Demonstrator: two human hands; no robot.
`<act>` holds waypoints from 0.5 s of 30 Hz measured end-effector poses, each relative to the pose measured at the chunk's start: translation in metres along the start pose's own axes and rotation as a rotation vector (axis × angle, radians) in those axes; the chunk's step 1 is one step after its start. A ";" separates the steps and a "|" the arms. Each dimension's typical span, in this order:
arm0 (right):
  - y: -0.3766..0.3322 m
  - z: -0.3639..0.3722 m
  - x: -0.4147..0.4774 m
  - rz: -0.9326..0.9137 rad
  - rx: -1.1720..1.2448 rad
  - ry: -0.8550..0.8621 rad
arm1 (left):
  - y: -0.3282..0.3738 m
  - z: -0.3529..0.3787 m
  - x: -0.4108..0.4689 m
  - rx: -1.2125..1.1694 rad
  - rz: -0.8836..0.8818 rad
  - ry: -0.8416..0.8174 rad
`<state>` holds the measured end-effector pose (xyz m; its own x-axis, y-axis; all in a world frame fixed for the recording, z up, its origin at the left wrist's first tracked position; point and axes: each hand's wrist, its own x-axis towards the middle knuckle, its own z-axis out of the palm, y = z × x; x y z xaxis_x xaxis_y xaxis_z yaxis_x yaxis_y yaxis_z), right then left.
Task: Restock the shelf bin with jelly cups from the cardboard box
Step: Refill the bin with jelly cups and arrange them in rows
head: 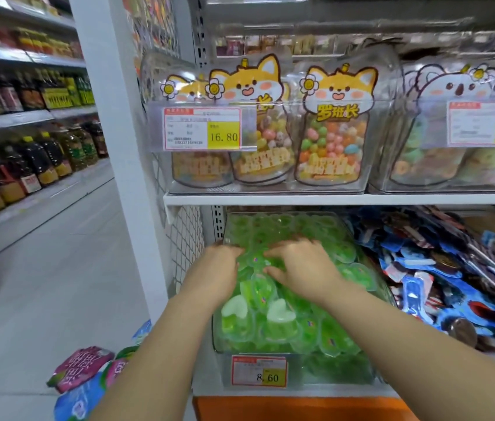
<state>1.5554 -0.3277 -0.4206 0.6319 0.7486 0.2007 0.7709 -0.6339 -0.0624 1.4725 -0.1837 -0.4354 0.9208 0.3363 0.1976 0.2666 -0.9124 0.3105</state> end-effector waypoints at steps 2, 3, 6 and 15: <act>0.001 0.002 0.000 0.003 0.014 0.000 | -0.002 -0.001 0.000 0.009 0.004 0.012; 0.001 0.003 0.000 0.004 0.021 -0.002 | -0.002 -0.001 -0.001 0.008 0.011 0.018; 0.001 0.005 -0.002 0.005 0.039 -0.003 | -0.002 -0.001 -0.005 -0.003 0.050 0.037; 0.002 0.004 -0.004 0.021 0.105 -0.005 | -0.004 0.000 -0.009 -0.001 0.094 0.057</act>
<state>1.5546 -0.3308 -0.4255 0.6483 0.7364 0.1935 0.7614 -0.6259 -0.1688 1.4631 -0.1833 -0.4387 0.9241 0.2618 0.2784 0.1794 -0.9405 0.2887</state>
